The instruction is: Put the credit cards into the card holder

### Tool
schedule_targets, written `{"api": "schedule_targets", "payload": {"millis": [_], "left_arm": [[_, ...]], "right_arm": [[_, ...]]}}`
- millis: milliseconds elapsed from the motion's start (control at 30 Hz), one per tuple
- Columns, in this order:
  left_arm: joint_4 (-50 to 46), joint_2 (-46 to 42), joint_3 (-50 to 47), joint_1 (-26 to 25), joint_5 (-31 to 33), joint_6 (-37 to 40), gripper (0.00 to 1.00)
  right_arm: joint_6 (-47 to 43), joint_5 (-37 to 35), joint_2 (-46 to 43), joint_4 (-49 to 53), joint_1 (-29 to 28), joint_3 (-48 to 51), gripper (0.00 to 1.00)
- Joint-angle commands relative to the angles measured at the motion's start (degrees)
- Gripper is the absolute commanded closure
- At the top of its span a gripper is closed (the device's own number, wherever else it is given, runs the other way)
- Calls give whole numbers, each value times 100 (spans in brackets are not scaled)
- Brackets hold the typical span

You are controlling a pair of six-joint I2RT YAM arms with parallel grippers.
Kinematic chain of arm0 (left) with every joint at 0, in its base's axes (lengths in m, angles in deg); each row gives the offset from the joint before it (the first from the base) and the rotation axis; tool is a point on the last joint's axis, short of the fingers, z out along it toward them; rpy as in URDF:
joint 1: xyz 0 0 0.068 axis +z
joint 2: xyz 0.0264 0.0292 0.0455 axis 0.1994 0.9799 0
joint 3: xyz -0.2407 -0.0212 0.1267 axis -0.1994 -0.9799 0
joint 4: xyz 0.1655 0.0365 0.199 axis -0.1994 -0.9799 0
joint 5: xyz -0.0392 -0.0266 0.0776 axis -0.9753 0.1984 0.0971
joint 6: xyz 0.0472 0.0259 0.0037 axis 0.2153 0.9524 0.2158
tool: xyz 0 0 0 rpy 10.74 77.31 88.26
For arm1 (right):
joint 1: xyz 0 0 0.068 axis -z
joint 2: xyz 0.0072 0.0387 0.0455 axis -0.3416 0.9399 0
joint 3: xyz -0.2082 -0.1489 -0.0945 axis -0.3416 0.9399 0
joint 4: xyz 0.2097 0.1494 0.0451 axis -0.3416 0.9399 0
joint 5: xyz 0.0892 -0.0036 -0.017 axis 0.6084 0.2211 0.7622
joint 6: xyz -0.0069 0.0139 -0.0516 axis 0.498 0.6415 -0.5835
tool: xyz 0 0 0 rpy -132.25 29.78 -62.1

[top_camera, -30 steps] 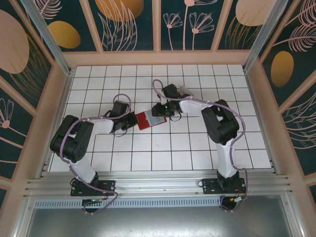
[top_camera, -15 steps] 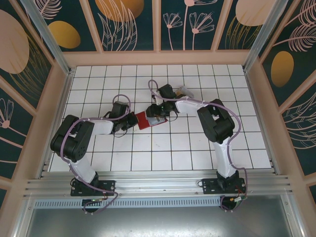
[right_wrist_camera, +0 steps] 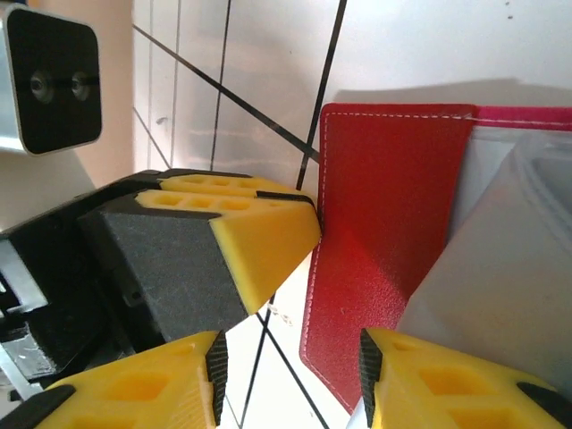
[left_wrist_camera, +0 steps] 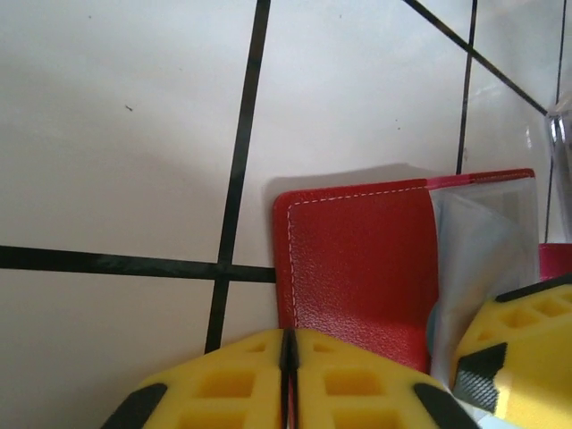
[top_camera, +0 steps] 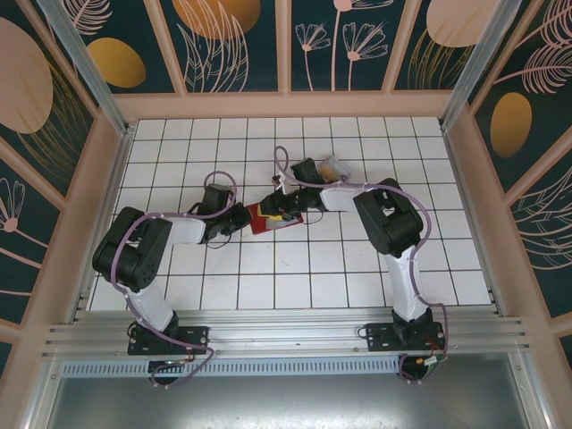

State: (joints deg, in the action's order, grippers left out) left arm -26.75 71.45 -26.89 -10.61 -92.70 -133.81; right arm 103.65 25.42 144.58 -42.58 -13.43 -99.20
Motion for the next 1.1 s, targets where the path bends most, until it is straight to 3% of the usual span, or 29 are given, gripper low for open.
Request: {"api": "schedule_targets", "payload": {"millis": [0,67,133,300,433,600,700,1067], "left_arm": [[313,-301,-411,-48,-102,-26,71],[669,-651,-679,-47,-82,103,61],[878,-958,-930,-80,96,350,58],[1137,-1775,-1480,-285,686,948,58],[688,-2141,-1316,-755,1171,1791,57],[-203,-1972,-730,-1346,1819,3036,56],[-282,-1772,-582,-1482,1858,3606,55],[283,-1295,-678,-1498,1576,4221,50]], "right_arm": [[302,206,181,-434,122,251,54],[383,210,239,-512,150,278,54],[469,245,281,-597,167,295,53],[580,202,330,-600,171,297,54],[664,206,259,-623,177,316,54],[862,309,155,-796,169,394,53],[963,373,177,-895,177,403,53],[1696,609,220,-1621,414,590,53]]}}
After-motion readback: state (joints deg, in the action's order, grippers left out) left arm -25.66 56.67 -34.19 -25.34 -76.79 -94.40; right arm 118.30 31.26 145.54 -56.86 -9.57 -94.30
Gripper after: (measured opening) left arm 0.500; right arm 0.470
